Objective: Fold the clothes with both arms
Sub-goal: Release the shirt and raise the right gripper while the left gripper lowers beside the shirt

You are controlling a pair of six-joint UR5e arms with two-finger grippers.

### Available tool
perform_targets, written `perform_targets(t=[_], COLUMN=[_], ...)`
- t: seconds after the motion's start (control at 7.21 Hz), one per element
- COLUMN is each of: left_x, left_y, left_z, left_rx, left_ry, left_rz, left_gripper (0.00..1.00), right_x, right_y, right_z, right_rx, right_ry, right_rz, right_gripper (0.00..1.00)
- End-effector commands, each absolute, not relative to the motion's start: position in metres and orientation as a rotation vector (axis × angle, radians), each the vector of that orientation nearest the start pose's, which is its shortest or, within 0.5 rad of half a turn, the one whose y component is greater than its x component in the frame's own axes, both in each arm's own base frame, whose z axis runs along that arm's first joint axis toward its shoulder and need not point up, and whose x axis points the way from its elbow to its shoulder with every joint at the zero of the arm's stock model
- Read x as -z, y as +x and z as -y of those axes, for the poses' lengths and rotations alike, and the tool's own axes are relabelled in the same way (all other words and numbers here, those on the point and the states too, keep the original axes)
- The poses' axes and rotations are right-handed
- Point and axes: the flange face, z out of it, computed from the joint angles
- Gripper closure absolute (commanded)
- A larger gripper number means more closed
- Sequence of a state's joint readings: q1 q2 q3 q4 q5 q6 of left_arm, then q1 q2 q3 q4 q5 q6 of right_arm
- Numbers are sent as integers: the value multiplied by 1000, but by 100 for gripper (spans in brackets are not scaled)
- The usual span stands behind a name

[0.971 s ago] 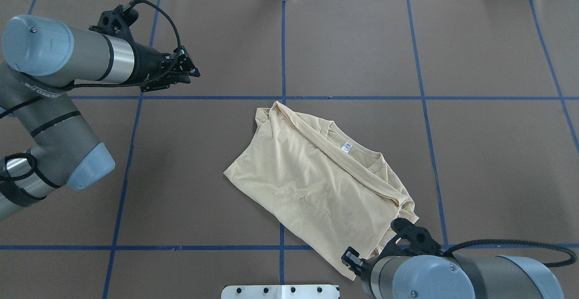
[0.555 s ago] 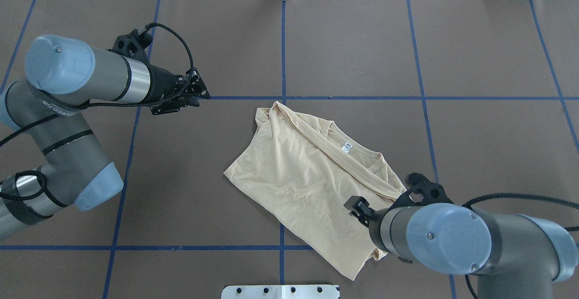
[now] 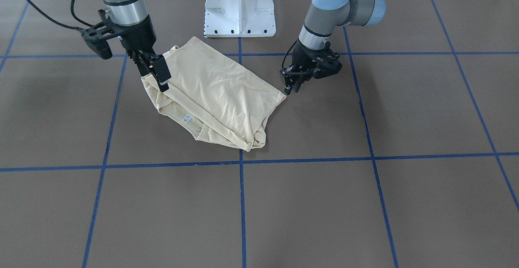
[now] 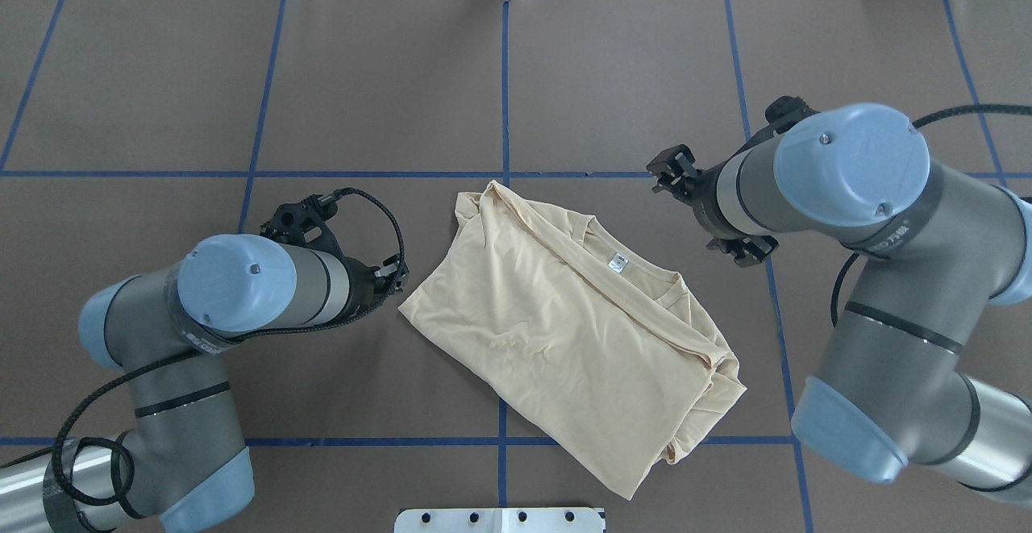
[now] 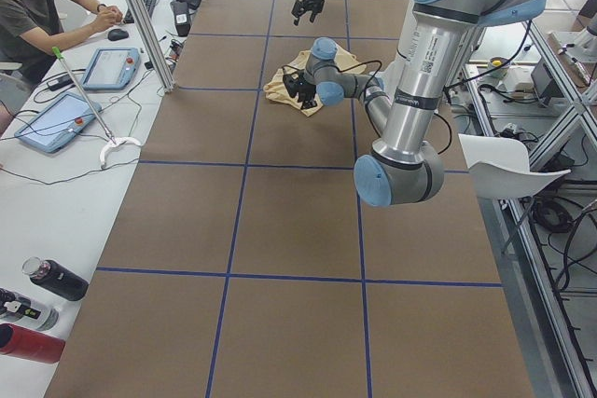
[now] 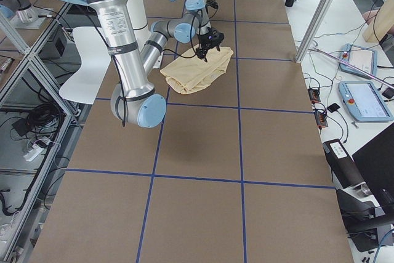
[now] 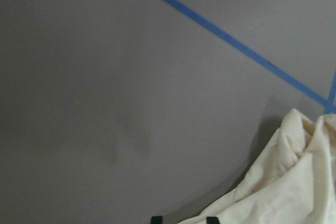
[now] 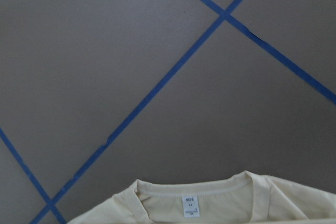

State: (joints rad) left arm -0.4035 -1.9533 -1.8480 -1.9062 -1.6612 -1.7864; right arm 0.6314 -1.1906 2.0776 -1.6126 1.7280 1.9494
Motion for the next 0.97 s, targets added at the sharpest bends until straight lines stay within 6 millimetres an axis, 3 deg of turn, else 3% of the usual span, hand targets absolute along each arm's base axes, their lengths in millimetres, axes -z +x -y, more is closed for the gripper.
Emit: perform_targets(t=[0.0,0.56,0.83], left_x=[-297,-291,-289], left_y=[528,523,525], left_z=[333,349,346], left_rx=[481,337,322], left_ry=[28,252,259], left_rz=[-973,-938,-944], left_gripper=[61,62,60], right_x=[-253,-259,-263], right_y=[-371,-374,-375], right_z=[441,442,443], right_rx=[-862,-864,-866], right_ry=[-20,-24,-25], right_rz=[897,880,873], right_gripper=[0,0,0])
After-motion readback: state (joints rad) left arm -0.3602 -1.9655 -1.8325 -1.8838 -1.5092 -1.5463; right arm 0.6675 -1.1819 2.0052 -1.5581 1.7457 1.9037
